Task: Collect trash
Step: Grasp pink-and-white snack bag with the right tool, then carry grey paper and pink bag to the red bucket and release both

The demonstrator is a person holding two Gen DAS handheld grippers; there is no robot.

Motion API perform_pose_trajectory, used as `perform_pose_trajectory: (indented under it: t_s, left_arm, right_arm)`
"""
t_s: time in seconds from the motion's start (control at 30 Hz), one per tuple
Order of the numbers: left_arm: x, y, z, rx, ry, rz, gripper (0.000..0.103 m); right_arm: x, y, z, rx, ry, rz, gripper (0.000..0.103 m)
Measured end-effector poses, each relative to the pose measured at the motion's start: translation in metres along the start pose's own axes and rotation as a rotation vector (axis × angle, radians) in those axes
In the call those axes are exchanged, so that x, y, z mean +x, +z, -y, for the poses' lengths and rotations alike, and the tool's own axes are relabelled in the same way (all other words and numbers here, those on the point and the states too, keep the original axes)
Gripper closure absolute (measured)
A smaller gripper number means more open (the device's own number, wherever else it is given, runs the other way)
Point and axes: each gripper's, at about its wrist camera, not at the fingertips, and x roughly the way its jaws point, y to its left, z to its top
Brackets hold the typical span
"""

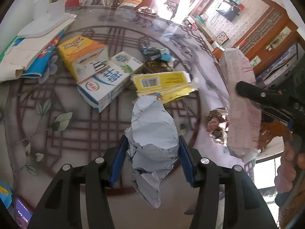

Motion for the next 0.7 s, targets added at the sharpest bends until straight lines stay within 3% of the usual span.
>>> perform_pose_trajectory:
  t_s: [0.43,0.7]
  left_arm:
    - [-0.019,-0.003,0.041,0.085,-0.045,0.031,0.053]
    - [-0.021,-0.005,0.06,0.117,-0.059,0.034,0.053]
  right_arm:
    - [-0.055,-0.052,0.036,0.16,-0.023,0.103,0.071]
    - [-0.069,-0.072,0.063,0.245,-0.044,0.114,0.071]
